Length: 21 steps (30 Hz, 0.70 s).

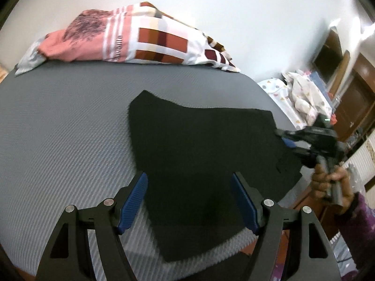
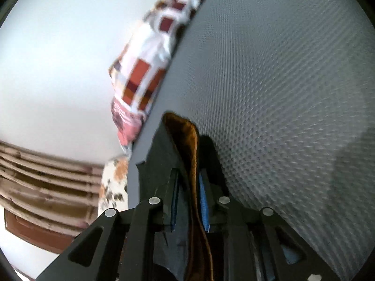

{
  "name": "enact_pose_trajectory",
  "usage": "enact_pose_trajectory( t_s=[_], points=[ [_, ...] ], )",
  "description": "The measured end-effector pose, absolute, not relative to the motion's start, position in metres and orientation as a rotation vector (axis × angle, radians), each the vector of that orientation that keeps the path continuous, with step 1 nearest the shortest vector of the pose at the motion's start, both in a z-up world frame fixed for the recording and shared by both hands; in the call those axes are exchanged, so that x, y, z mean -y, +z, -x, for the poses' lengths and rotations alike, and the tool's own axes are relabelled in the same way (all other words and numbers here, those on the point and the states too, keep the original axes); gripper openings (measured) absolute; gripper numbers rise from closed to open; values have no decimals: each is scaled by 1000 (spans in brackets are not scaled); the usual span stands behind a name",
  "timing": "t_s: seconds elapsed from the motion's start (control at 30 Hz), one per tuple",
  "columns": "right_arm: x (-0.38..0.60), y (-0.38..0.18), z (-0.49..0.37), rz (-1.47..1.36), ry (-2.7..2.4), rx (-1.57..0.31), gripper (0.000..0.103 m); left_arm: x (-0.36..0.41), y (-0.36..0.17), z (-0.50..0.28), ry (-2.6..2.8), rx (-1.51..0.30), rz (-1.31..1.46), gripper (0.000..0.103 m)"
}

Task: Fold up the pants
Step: 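Lift the waistband with the right gripper and fold it toward the hem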

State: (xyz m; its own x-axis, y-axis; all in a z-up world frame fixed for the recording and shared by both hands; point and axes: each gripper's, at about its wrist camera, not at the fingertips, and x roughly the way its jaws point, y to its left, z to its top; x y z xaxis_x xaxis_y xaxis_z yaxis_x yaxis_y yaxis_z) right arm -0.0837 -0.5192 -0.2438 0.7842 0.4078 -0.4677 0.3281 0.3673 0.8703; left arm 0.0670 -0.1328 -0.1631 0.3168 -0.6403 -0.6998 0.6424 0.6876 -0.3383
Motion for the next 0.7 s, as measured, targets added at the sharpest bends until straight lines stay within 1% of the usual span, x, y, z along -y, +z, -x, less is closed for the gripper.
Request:
enact_pose_trajectory(
  t_s=[0.13,0.23,0.33,0.4,0.63,0.7],
  points=[
    [516,-219,134,-1292,154,-610,18,151,-184,-80,-854,-963,-39,73],
    [497,-213,163,-1343,236,-646,19,151,-198,-88,-854,-997,-2,73],
    [485,-227,175,-1403,239,-698,20,150,-206,-91,-852,-1008,36,75],
    [481,-238,175,-1428,231,-715,20,151,-206,-91,-863,-1003,41,79],
    [481,-265,165,-1485,188,-736,23,162,-206,-83,-868,-980,-54,87],
    [484,-266,163,-1484,174,-733,26,162,-207,-82,-875,-971,-52,89]
  ],
)
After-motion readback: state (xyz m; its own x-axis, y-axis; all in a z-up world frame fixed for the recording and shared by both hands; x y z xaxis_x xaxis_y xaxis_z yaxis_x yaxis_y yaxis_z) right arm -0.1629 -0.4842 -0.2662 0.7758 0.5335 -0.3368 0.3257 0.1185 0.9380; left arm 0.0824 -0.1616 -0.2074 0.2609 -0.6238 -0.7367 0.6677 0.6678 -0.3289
